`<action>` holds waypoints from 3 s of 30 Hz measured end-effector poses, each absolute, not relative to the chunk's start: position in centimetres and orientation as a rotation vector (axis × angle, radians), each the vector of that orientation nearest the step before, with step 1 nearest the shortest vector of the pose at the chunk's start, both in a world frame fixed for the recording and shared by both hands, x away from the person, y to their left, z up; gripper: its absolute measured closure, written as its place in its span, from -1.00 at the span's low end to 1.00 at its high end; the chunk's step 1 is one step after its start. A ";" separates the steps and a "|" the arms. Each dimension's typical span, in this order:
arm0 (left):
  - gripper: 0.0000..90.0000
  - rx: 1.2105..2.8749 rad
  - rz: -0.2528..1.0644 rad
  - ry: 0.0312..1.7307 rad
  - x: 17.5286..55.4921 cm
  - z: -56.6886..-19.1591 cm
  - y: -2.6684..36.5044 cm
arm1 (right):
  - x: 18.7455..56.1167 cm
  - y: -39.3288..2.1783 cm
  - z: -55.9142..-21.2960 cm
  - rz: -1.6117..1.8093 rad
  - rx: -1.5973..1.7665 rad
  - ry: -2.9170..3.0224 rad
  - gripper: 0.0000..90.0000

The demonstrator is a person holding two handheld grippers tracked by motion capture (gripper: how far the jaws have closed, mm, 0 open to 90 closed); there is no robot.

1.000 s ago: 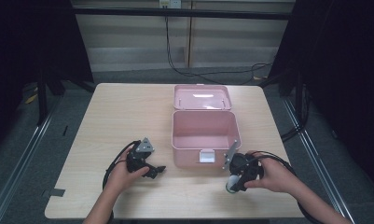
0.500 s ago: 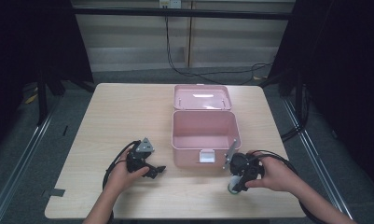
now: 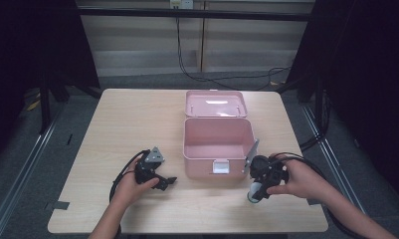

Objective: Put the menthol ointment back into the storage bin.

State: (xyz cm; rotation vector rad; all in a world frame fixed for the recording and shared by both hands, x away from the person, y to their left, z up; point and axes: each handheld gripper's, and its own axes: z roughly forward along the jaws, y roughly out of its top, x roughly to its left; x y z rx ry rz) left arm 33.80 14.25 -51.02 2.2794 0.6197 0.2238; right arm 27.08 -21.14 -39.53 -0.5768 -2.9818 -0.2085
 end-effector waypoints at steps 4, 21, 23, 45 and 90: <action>-0.86 2.279 0.224 0.620 33.8 -51.0 14.2 | 27.1 -21.2 -38.5 -0.201 -0.572 -2.988 0.12; -0.86 2.273 0.225 0.623 33.8 -51.0 14.2 | 28.1 -21.3 -33.5 -0.218 -0.622 -2.980 0.12; -0.86 2.274 0.225 0.623 33.8 -51.0 14.2 | 28.2 -21.2 -33.3 -0.221 -0.635 -2.977 0.12; -0.86 2.274 0.224 0.624 33.8 -51.0 14.2 | 31.5 -21.3 -29.1 -0.246 -0.769 -2.953 0.12; -0.86 2.275 0.222 0.624 33.8 -51.0 14.2 | 39.7 -18.3 -29.5 -0.251 -1.498 -2.697 0.13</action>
